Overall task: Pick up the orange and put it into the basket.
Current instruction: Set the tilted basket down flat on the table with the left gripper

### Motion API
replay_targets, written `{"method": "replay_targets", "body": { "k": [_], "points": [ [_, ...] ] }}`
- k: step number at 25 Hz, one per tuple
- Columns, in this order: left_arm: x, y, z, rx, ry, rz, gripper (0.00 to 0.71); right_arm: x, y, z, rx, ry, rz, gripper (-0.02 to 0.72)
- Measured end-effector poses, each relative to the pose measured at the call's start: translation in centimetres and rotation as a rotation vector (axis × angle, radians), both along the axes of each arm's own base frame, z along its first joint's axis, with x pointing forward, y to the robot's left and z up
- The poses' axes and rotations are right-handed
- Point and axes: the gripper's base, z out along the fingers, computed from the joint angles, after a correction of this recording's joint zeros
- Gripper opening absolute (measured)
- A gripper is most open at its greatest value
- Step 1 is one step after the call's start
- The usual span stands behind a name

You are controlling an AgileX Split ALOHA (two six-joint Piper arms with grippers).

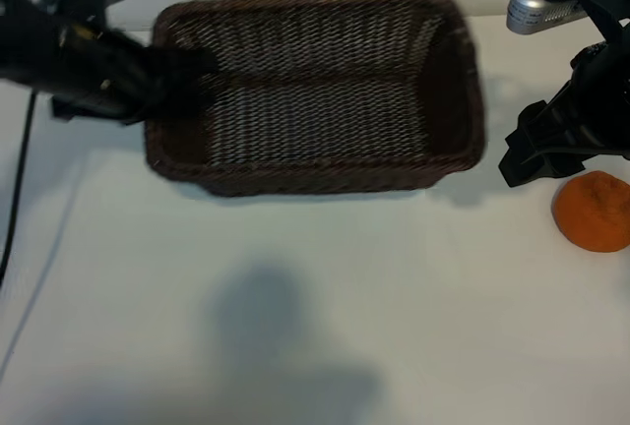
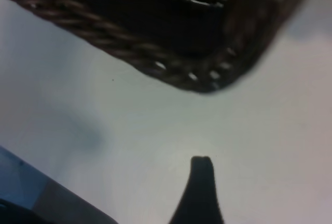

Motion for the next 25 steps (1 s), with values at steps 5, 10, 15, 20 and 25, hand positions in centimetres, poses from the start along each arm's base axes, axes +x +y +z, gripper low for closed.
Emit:
{"method": "replay_targets", "body": {
  "k": [5,10,15,20,25],
  "points": [
    [2.1,-1.2,-1.2,-0.058,0.034,-0.039,0.147,0.0,0.0,0.0,-0.001,0.005,0.001,0.587],
    [2.8,-1.4,-3.1,-0.052,0.07,-0.039,0.147,-0.1,0.0,0.0,-0.001,0.011,0.003,0.587],
    [3.6,-1.5,-5.6,-0.033,0.105,-0.046,0.147,-0.1,0.0,0.0,-0.001,0.012,0.004,0.587],
    [4.0,-1.6,-8.1,-0.013,0.155,-0.061,0.147,-0.1,0.0,0.0,-0.001,0.011,0.003,0.587],
    [4.2,-1.6,-8.8,0.003,0.142,-0.077,0.147,-0.1,0.0,0.0,-0.001,0.011,0.003,0.587]
  ]
}}
